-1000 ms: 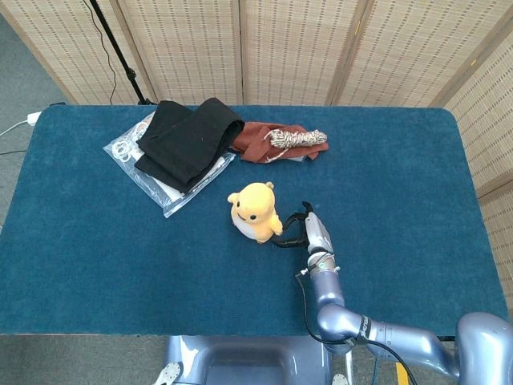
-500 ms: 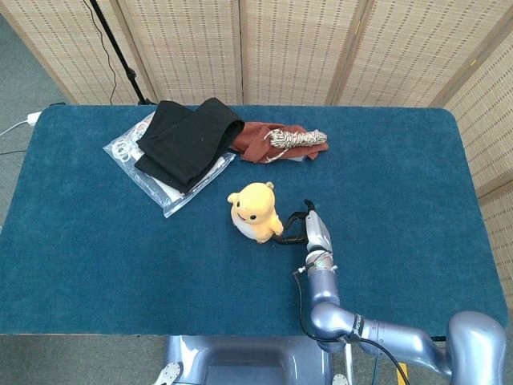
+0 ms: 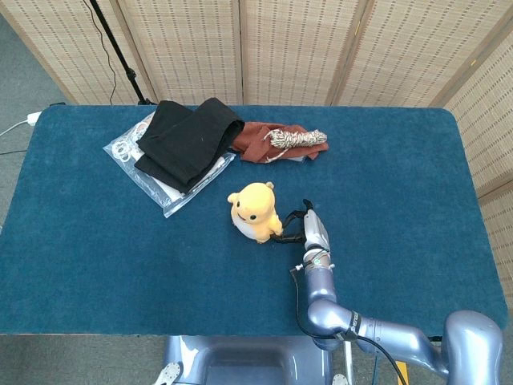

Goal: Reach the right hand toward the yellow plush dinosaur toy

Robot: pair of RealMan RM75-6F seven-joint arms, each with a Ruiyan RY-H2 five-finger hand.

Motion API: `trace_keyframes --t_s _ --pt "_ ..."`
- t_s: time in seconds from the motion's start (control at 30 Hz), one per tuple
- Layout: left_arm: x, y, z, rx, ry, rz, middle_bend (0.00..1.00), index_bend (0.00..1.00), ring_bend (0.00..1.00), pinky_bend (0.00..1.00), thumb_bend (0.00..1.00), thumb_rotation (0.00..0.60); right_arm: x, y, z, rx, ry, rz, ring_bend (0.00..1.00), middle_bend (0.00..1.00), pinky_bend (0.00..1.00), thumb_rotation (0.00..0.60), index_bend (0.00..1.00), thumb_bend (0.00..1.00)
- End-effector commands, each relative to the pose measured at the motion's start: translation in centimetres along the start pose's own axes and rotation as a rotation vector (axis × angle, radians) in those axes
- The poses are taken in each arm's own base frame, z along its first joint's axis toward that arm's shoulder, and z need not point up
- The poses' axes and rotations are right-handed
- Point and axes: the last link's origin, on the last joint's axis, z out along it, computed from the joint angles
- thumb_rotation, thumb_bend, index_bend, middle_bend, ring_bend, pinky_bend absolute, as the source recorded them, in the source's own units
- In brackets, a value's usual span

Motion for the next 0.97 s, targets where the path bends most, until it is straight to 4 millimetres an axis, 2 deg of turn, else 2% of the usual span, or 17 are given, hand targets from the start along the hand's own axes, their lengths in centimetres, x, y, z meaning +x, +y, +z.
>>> trace_keyframes --t_s 0.03,0.23,0.3,0.33,0.4,0.5,0.57,0.63,0.8,0.97 --pt "0.0 0.0 -0.02 0.0 0.0 0.0 0.0 0.0 0.0 0.0 0.0 0.6 -0.01 0.07 0.1 -0.003 0.007 -0.006 0.0 0.0 0.0 0.6 0.6 0.0" --pt "0.12 -0.09 0.0 0.001 0.003 -0.005 0.0 0.0 0.0 0.0 0.0 0.6 -0.44 0.1 0.29 -0.018 0.005 0.003 0.0 0.0 0.0 0.6 0.59 0.0" --pt "0.14 -0.12 0.0 0.001 0.003 -0.006 0.0 0.0 0.0 0.0 0.0 0.6 -0.5 0.07 0.43 -0.024 0.006 0.007 0.0 0.0 0.0 0.6 0.6 0.04" --pt "0.15 -0.12 0.0 0.001 0.003 -0.007 0.0 0.0 0.0 0.0 0.0 0.6 -0.52 0.06 0.46 -0.025 0.006 0.008 0.0 0.0 0.0 0.6 0.6 0.08" --pt "0.18 -0.15 -0.02 0.001 0.004 -0.008 0.0 0.0 0.0 0.0 0.0 0.6 -0.52 0.05 0.55 -0.026 0.011 0.01 0.0 0.0 0.0 0.6 0.6 0.22" --pt "0.23 -0.19 -0.02 0.002 0.005 -0.009 0.0 0.0 0.0 0.0 0.0 0.6 -0.54 0.04 0.64 -0.025 0.013 0.014 0.0 0.0 0.0 0.6 0.61 0.48" --pt "0.25 -0.23 0.01 0.003 0.005 -0.011 0.0 0.0 0.0 0.0 0.0 0.6 -0.54 0.03 0.67 -0.026 0.014 0.013 0.0 0.0 0.0 0.6 0.61 0.6" --pt "0.25 -0.22 0.03 0.002 0.004 -0.011 0.0 0.0 0.0 0.0 0.0 0.6 -0.54 0.02 0.67 -0.024 0.013 0.01 0.0 0.0 0.0 0.6 0.62 0.67" --pt "0.25 -0.22 -0.01 0.001 0.004 -0.01 0.0 0.0 0.0 0.0 0.0 0.6 -0.73 0.12 0.64 -0.027 -0.001 0.009 0.0 0.0 0.0 0.6 0.63 0.73" --pt "0.29 -0.24 -0.03 0.0 0.007 -0.011 0.0 0.0 0.0 0.0 0.0 0.6 -0.81 0.13 0.57 -0.026 -0.012 0.012 0.0 0.0 0.0 0.6 0.65 0.74"
